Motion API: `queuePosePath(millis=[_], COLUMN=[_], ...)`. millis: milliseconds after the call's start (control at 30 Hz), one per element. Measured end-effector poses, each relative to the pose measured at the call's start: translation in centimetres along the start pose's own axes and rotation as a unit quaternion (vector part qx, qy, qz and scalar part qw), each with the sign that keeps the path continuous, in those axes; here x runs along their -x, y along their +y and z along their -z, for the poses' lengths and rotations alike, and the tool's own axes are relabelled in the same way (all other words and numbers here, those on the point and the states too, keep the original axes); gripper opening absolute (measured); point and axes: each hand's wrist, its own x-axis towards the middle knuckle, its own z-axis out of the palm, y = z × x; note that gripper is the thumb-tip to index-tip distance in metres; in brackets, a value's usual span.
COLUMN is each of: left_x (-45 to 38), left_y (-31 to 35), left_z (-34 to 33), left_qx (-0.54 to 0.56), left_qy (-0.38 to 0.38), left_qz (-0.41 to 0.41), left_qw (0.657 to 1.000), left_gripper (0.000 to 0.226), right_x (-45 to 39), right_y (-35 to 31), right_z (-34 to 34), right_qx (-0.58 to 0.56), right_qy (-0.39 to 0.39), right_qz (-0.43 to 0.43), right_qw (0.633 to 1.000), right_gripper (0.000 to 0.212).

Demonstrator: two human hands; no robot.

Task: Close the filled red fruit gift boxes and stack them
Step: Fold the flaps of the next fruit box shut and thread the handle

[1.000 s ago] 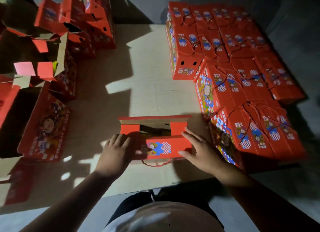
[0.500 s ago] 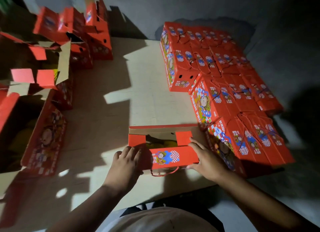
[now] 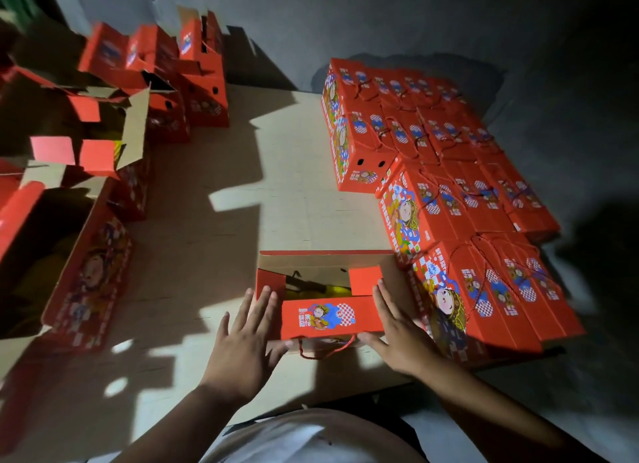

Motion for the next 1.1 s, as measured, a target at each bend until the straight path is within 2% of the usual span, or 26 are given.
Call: queuePosePath(millis=[100, 200, 267, 333, 367, 433, 533, 600, 700, 800, 900, 967, 1067, 1100], left_x=[-0.5, -1.7, -2.7, -3.8, -4.2, -5.0, -5.7, -6.0, -5.7, -4.7, -4.1, -4.5, -5.6, -6.1], left_y=[-0.4, -1.2, -1.4, -1.7, -1.9, -2.2, -3.0, -3.4, -3.1, -3.3, -3.5, -3.7, -3.7, -3.6], left_z=[0.6, 1.5, 2.6, 3.0, 2.9, 2.8, 3.0, 3.1, 3.1, 2.6, 2.6, 2.9, 3.8, 3.9], left_qx=[0.097, 0.156, 0.226, 0.276, 0.299, 0.377, 0.494, 0.474, 0.376, 0.277, 0.235, 0.202, 0.143, 0.126], left_qy=[0.014, 0.097, 0.121, 0.136, 0.142, 0.127, 0.042, 0.015, 0.055, 0.073, 0.042, 0.026, -0.046, -0.064], left_qz=[0.001, 0.015, 0.074, 0.114, 0.132, 0.172, 0.154, 0.113, 0.046, 0.012, 0.008, 0.003, -0.005, 0.000], left_qw=[0.995, 0.983, 0.964, 0.945, 0.934, 0.901, 0.855, 0.873, 0.924, 0.958, 0.971, 0.979, 0.989, 0.990], left_gripper=[0.062, 0.039, 0.019, 0.015, 0.025, 0.059, 0.117, 0.124, 0.095, 0.073, 0.068, 0.074, 0.112, 0.117], right_x=[-0.3, -0.7, -1.3, -2.1, -2.5, -3.2, -4.3, -4.8, -4.2, -3.0, -2.1, -2.5, -4.1, -4.8], right_y=[0.1, 0.5, 0.5, 0.1, -0.2, -0.8, -1.4, -1.7, -1.2, 0.2, 1.2, 1.3, 1.3, 1.2], right_z=[0.1, 0.4, 0.5, 0.9, 1.3, 2.5, 3.8, 3.9, 3.0, 1.6, 0.8, 1.0, 1.7, 2.0], right_qx=[-0.019, -0.053, -0.087, -0.157, -0.210, -0.296, -0.322, -0.319, -0.325, -0.324, -0.293, -0.259, -0.168, -0.131], right_qy=[-0.001, 0.027, 0.067, 0.098, 0.102, 0.095, 0.078, 0.086, 0.120, 0.110, 0.073, 0.060, 0.085, 0.095], right_qz=[0.002, 0.004, -0.019, -0.083, -0.116, -0.146, -0.128, -0.117, -0.112, -0.098, -0.089, -0.083, -0.040, -0.013], right_qw=[1.000, 0.998, 0.994, 0.979, 0.965, 0.939, 0.935, 0.937, 0.931, 0.935, 0.949, 0.960, 0.981, 0.987], right_gripper=[0.085, 0.072, 0.075, 0.092, 0.104, 0.124, 0.126, 0.116, 0.100, 0.074, 0.076, 0.072, 0.066, 0.069])
